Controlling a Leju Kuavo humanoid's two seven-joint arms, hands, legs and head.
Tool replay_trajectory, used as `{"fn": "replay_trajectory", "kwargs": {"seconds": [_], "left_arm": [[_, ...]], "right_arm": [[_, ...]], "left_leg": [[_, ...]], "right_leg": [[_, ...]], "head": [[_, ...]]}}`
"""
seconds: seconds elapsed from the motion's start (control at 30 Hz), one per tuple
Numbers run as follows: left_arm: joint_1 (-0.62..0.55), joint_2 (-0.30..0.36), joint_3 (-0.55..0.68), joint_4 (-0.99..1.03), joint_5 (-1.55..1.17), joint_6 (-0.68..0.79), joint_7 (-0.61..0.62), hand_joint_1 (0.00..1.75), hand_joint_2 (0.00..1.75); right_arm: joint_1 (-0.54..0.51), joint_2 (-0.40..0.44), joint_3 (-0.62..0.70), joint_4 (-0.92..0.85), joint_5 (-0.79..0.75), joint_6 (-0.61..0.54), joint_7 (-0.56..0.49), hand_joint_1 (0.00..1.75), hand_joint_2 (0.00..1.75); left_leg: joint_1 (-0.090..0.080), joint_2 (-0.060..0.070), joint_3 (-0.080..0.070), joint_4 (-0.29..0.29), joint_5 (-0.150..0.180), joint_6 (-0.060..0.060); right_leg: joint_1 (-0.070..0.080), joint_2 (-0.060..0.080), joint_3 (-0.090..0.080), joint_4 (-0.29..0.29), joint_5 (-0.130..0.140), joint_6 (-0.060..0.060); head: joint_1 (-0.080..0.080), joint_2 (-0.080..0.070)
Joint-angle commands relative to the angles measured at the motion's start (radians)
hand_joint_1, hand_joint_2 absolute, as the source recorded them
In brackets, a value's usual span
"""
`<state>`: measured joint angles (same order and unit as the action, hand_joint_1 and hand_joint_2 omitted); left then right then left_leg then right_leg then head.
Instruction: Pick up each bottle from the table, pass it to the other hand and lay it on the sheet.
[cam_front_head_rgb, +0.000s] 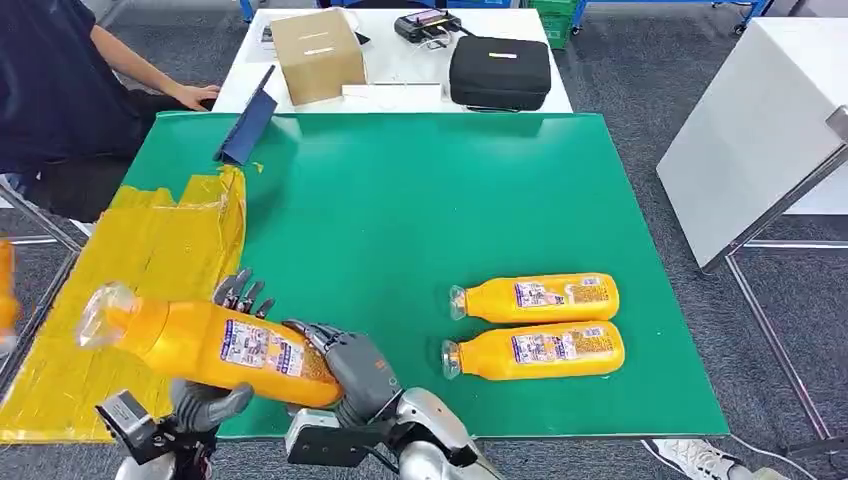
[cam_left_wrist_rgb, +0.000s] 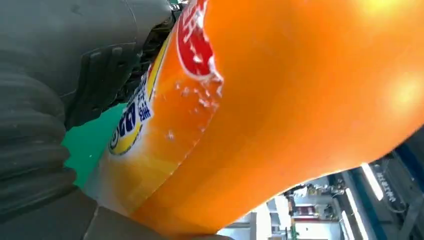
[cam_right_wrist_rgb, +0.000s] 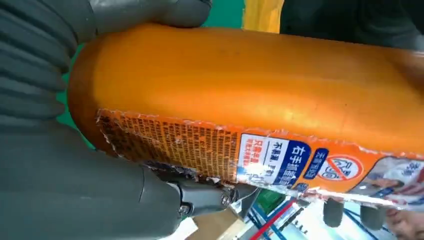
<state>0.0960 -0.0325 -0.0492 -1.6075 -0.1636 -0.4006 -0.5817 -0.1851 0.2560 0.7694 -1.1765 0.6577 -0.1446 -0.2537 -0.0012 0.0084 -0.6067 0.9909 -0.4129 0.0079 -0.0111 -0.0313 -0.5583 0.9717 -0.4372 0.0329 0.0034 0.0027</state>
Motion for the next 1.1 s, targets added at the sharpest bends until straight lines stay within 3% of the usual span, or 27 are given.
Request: {"fn": "replay_trajectory", "kwargs": {"seconds": [0.03,0.57,0.8,0.83,0.87,0.9,1.0,1.07,1.1], "left_arm": [[0.010,0.101,-0.102,0.047,-0.063,-0.015,-0.037,1.75,1.75],[0.015,0.093,-0.070,0.052,-0.030,-0.019,-0.038,1.75,1.75],[0.016,0.062,-0.018,0.044,-0.021,0.016,-0.004,1.75,1.75],[0.019,0.058,-0.005,0.028,-0.084,0.087,-0.003,1.75,1.75],[0.021,0.055,0.001,0.003,-0.236,0.231,-0.022,1.75,1.75],[0.020,0.043,0.025,-0.025,-0.409,0.405,-0.005,1.75,1.75],[0.011,0.038,0.066,-0.035,-0.730,0.707,0.071,1.75,1.75],[0.012,0.040,0.076,-0.032,-0.752,0.735,0.078,1.75,1.75],[0.007,0.038,0.110,-0.013,-0.899,0.868,0.130,1.75,1.75]], "right_arm": [[-0.044,-0.002,0.076,0.116,0.003,0.018,0.000,1.75,1.75],[-0.040,-0.005,0.069,0.126,0.008,0.009,0.003,1.75,1.75],[-0.020,-0.017,0.039,0.120,0.064,-0.057,0.028,1.75,1.75],[-0.006,-0.024,0.023,0.103,0.091,-0.085,0.045,0.65,1.75],[0.013,-0.036,-0.004,0.074,0.111,-0.099,0.069,0.00,1.75],[0.049,-0.060,-0.046,0.010,0.116,-0.105,0.089,0.00,1.75],[0.124,-0.155,-0.148,-0.168,0.115,-0.096,0.102,0.00,1.75],[0.138,-0.182,-0.171,-0.204,0.107,-0.081,0.096,0.00,1.75],[0.165,-0.219,-0.207,-0.273,0.107,-0.069,0.090,0.00,1.75]], "left_leg": [[0.000,0.000,0.003,-0.001,0.000,-0.001],[0.000,0.000,0.003,-0.001,-0.001,-0.001],[0.001,-0.001,0.004,-0.001,-0.001,-0.001],[0.000,-0.001,0.002,-0.001,0.000,0.000],[0.001,-0.001,0.004,-0.001,-0.001,-0.001],[0.001,-0.001,0.003,-0.001,-0.001,0.000],[0.001,-0.006,0.003,0.000,-0.001,0.000],[0.001,-0.004,0.002,-0.001,0.000,0.000],[0.000,-0.003,0.003,0.000,-0.001,0.000]], "right_leg": [[0.000,0.002,0.002,-0.001,0.000,-0.001],[0.000,0.002,0.003,-0.001,-0.001,-0.001],[0.000,0.002,0.004,-0.002,-0.001,-0.001],[0.000,0.001,0.003,-0.001,0.000,-0.001],[0.001,0.001,0.005,-0.002,-0.001,-0.001],[0.000,0.001,0.004,-0.002,-0.001,-0.001],[0.001,-0.002,0.006,-0.002,-0.002,0.000],[0.000,-0.002,0.003,-0.002,-0.001,0.000],[0.000,-0.001,0.004,-0.002,-0.001,0.000]], "head": [[0.000,0.000],[0.000,0.000],[0.000,0.000],[0.000,0.000],[0.000,0.000],[0.000,0.000],[0.000,0.000],[0.000,0.000],[0.000,0.000]]}}
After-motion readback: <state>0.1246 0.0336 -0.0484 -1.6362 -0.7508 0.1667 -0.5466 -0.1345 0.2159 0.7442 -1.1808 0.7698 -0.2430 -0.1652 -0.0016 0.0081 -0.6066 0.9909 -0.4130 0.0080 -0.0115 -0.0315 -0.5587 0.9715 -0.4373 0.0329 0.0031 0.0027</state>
